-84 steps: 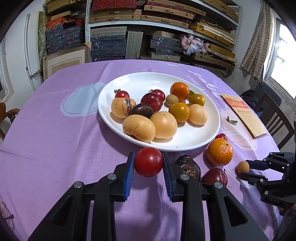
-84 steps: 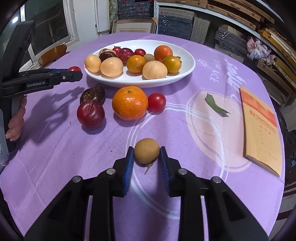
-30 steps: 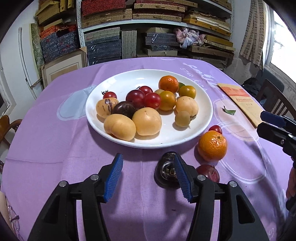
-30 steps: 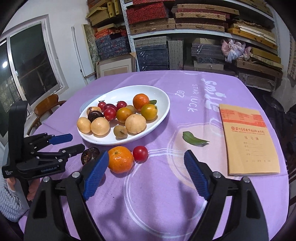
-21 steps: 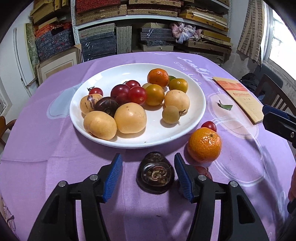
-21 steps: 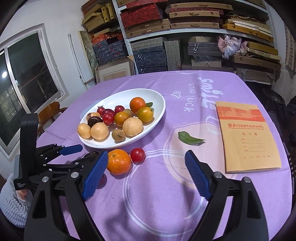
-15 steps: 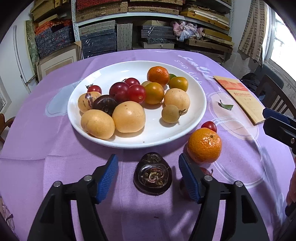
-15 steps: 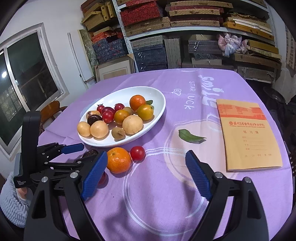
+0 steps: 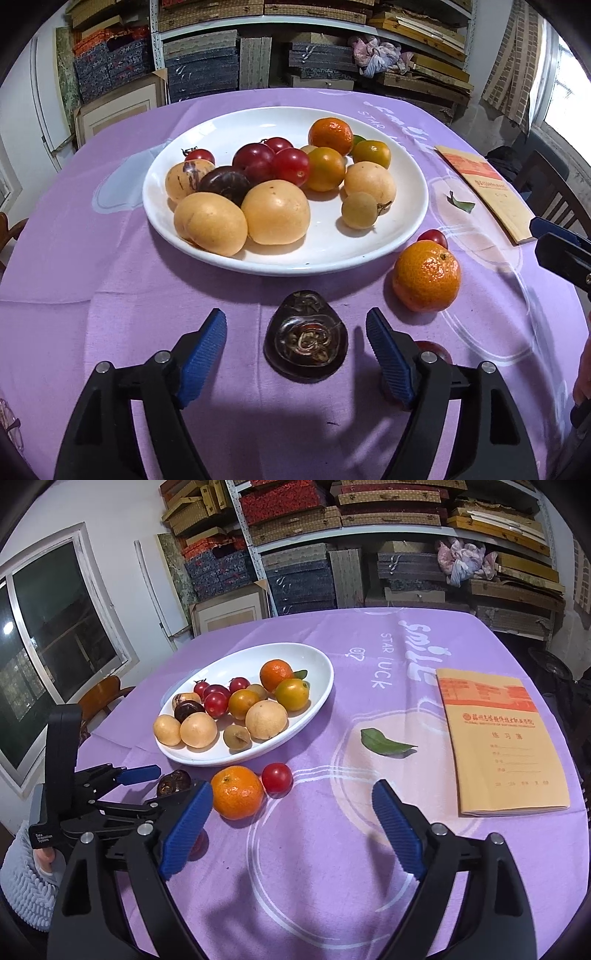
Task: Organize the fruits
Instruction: 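Move the left gripper to the dark purple fruit and close on it, then grasp the mandarin orange with the right gripper while the left gripper lifts its fruit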
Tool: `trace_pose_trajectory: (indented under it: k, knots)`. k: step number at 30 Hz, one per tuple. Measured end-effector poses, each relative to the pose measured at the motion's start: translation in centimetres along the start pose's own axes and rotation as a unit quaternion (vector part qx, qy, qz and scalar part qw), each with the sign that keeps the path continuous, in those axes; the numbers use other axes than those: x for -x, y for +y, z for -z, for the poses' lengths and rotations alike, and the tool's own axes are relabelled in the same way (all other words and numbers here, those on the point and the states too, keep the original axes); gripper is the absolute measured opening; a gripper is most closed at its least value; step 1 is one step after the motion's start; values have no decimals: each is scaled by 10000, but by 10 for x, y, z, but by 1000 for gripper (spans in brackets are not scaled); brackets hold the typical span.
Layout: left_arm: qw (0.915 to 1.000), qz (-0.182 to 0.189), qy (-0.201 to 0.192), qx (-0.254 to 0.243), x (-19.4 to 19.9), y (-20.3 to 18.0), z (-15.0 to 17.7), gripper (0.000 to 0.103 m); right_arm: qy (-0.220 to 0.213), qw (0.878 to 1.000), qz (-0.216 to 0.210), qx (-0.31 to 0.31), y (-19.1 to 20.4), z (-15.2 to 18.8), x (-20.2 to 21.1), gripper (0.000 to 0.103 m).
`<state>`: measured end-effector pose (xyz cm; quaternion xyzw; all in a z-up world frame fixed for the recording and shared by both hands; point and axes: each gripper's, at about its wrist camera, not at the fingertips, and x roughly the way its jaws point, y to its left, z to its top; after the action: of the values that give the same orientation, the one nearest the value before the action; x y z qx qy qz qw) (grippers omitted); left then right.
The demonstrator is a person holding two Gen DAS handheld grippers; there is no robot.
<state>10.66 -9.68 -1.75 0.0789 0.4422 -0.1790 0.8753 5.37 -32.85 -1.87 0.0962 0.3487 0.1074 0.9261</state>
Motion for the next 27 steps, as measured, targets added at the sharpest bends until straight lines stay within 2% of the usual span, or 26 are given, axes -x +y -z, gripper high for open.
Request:
trace_pose_trajectory:
  k: [3,7,16,18,19,27]
  knots:
    - [10000,11,87,-2,-2,9,8,75,-25,10000,-10,-31,-1,0,3,86]
    - [10000,4,25,-73,1,10,14,64,-48,10000,-24,-23,-1,-1,4,87]
    - [9999,-7,-144,59,-5,15,8,63,41,10000,-37,54,5,2,-2,87]
    - [9998,-3,-220,9,-3,13,7,55,65,9999,-34,80,6,2,-3,87]
    - [9997,106,-236,-38,-2,11,7,44,74,9999,-30,93,7,3,-4,87]
    - [9980,74,-581,-234,18,9,15,44,43,9999,10,152,10,4,-6,87]
